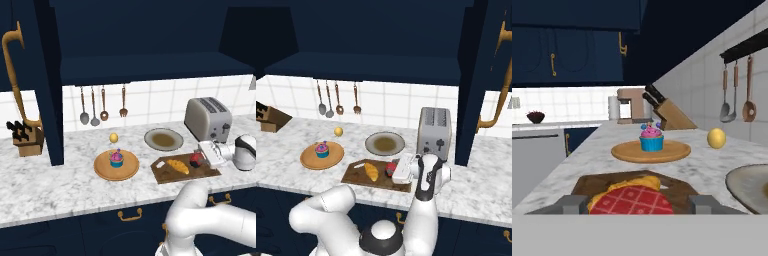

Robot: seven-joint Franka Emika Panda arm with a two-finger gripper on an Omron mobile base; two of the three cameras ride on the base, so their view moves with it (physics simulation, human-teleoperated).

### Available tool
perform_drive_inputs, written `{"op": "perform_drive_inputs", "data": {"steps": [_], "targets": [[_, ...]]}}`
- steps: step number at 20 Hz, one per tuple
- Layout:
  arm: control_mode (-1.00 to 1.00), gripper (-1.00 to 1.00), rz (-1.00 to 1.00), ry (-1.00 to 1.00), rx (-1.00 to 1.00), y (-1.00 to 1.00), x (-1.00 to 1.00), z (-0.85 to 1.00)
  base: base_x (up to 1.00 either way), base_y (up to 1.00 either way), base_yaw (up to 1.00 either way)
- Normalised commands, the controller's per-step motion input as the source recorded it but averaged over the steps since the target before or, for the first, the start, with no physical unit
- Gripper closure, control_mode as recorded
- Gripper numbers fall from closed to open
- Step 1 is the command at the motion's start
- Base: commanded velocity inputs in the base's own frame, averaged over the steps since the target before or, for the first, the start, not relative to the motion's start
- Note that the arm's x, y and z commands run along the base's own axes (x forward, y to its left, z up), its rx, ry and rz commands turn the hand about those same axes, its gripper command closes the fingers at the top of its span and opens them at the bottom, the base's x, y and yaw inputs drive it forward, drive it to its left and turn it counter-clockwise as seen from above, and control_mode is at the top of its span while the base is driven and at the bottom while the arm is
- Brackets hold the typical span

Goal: From the different types of pastries on the counter, select a croissant and place it on the cutting board. Then retrieve a jar of jam from the cabinet and place it alongside the croissant on the cutting board.

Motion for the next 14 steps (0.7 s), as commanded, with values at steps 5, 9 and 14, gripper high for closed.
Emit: {"op": "perform_drive_inputs", "data": {"steps": [5, 9, 14], "targets": [[-1.00, -1.00, 0.00, 0.00, 0.07, -0.44, 0.01, 0.41, 0.00, 0.00, 0.00], [-1.00, -1.00, -0.02, 0.00, 0.10, -0.56, -0.05, 0.78, 0.00, 0.00, 0.00], [-1.00, -1.00, -0.26, 0.00, 0.12, -0.50, -0.78, 0.39, 0.00, 0.00, 0.00]]}}
